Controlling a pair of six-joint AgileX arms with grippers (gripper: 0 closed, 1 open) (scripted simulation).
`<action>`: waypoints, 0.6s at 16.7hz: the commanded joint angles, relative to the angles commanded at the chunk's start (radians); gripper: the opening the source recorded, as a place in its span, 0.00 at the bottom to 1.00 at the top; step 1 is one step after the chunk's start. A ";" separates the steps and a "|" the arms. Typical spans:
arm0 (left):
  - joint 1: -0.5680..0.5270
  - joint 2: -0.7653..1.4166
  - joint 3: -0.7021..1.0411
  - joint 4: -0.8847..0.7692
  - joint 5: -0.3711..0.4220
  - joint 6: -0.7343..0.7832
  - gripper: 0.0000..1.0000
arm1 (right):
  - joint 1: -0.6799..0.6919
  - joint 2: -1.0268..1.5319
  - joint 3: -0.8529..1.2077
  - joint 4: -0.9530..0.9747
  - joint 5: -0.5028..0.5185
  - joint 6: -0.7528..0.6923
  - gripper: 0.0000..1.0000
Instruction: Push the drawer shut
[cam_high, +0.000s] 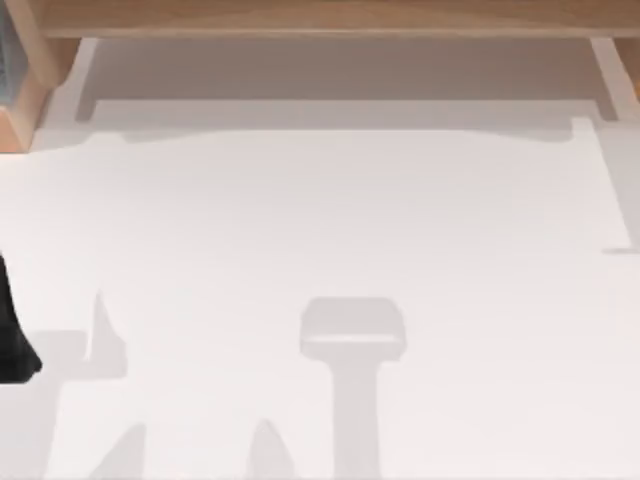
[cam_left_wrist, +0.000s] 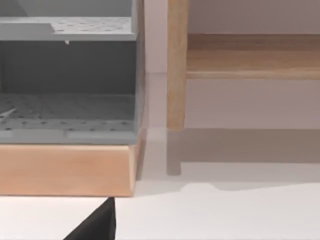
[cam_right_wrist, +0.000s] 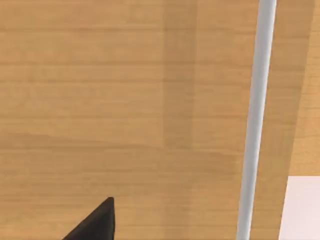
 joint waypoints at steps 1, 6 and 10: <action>0.000 0.000 0.000 0.000 0.000 0.000 1.00 | 0.000 0.000 0.000 0.000 0.000 0.000 1.00; 0.000 0.000 0.000 0.000 0.000 0.000 1.00 | 0.024 0.007 0.027 -0.021 0.024 0.000 1.00; 0.000 0.000 0.000 0.000 0.000 0.000 1.00 | 0.059 0.025 0.079 -0.055 0.059 -0.001 1.00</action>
